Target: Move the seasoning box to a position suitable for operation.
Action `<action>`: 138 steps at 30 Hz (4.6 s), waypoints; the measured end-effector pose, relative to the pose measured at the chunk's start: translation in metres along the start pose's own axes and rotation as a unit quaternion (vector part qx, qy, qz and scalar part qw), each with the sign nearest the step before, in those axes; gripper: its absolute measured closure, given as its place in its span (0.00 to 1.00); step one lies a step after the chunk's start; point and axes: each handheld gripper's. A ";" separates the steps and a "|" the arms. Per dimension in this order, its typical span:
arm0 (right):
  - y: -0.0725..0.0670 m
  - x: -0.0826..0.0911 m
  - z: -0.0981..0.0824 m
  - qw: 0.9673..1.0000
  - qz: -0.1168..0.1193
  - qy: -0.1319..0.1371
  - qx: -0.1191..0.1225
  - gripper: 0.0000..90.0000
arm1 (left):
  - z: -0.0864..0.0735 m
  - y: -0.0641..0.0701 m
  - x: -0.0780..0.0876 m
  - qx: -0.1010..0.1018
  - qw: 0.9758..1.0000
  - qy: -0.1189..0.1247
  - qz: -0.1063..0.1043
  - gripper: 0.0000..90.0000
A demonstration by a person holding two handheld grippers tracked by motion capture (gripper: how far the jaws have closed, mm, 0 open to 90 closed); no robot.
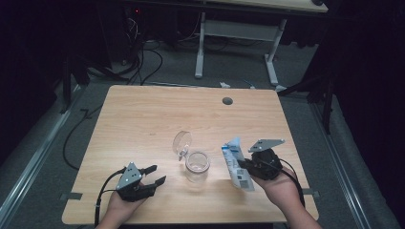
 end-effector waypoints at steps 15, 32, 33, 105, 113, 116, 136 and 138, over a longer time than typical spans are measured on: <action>-0.009 -0.002 0.011 0.998 0.011 -0.046 0.038 0.98 | 0.000 0.003 -0.001 -0.004 1.000 -0.003 -0.005 0.48; -0.011 0.000 0.024 0.994 0.011 -0.093 0.061 0.99 | 0.001 0.006 -0.003 -0.003 1.000 -0.001 -0.017 0.48; -0.012 0.001 0.026 0.993 0.011 -0.099 0.066 0.99 | 0.001 0.008 -0.004 -0.005 1.000 -0.001 -0.018 0.48; -0.047 0.001 0.069 0.983 0.043 -0.149 0.096 0.99 | 0.041 0.115 -0.140 -0.095 0.986 -0.016 -0.134 0.46; -0.052 -0.001 0.073 0.983 0.043 -0.147 0.102 0.99 | 0.041 0.118 -0.148 -0.094 0.988 -0.029 -0.118 0.35; -0.052 -0.001 0.073 0.983 0.040 -0.148 0.103 0.99 | 0.042 0.117 -0.146 -0.088 0.988 -0.030 -0.122 0.41; -0.055 0.005 0.072 0.984 0.045 -0.142 0.096 0.99 | 0.045 0.132 -0.131 -0.084 0.989 -0.029 -0.117 0.50; -0.056 0.004 0.072 0.984 0.044 -0.141 0.099 0.99 | 0.044 0.133 -0.130 -0.083 0.990 -0.027 -0.113 0.51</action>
Point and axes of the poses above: each handheld gripper's, and its own axes: x roughly backward along the jaws, z roughly out of its top, y roughly to its right, and after that the axes turned 9 degrees about -z, right-handed
